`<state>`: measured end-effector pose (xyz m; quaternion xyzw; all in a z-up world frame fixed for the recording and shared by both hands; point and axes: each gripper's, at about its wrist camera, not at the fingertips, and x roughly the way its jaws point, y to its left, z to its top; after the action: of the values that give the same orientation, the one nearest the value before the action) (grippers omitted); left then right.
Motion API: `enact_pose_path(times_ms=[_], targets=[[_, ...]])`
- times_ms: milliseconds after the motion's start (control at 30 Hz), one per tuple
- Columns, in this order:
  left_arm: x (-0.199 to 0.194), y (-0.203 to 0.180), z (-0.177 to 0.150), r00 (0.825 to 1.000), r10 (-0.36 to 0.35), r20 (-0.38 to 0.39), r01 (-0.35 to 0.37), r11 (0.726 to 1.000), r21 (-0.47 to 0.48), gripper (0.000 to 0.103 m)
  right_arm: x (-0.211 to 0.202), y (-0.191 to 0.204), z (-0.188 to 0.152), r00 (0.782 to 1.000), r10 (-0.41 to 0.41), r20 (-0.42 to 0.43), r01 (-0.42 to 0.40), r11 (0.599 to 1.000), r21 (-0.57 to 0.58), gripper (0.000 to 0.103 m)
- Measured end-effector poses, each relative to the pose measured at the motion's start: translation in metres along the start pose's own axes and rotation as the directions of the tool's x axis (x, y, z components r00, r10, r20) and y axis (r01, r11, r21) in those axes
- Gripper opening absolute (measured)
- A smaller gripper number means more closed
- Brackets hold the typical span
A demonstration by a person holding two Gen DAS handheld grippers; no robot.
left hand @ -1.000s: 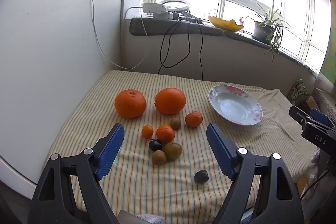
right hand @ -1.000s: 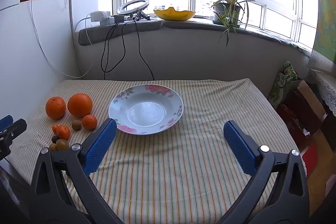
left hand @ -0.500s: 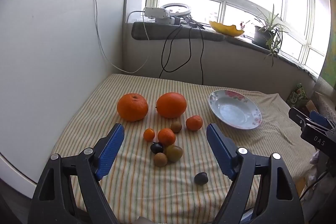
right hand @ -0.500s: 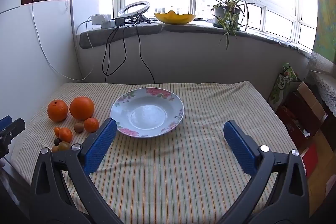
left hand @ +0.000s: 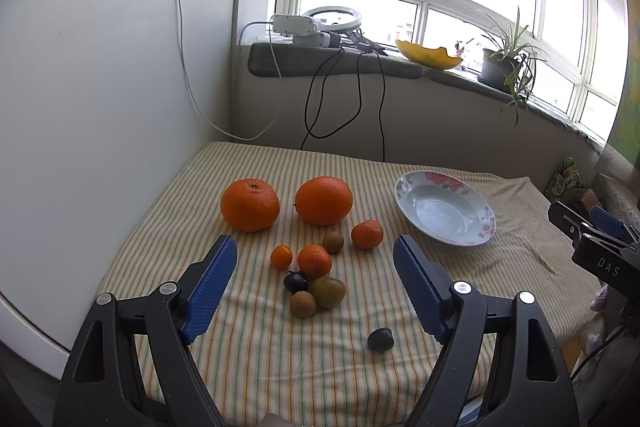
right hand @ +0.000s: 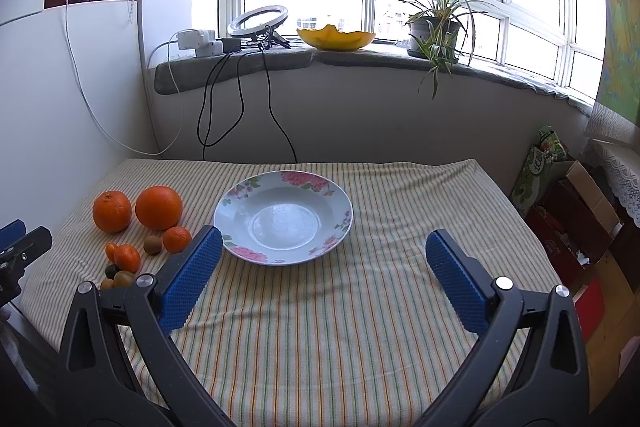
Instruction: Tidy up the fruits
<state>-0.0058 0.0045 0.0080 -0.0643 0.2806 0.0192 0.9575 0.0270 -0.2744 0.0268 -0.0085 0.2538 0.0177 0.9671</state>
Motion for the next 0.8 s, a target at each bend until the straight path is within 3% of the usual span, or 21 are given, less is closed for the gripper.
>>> enact_pose_path(times_ms=[800], targets=[[0.0016, -0.0011, -0.0016, 1.000, -0.003, -0.002, 0.003, 1.000, 0.000, 0.081, 0.0010, 0.0014, -0.0015, 1.000, -0.001, -0.001, 0.001, 1.000, -0.013, 0.103]])
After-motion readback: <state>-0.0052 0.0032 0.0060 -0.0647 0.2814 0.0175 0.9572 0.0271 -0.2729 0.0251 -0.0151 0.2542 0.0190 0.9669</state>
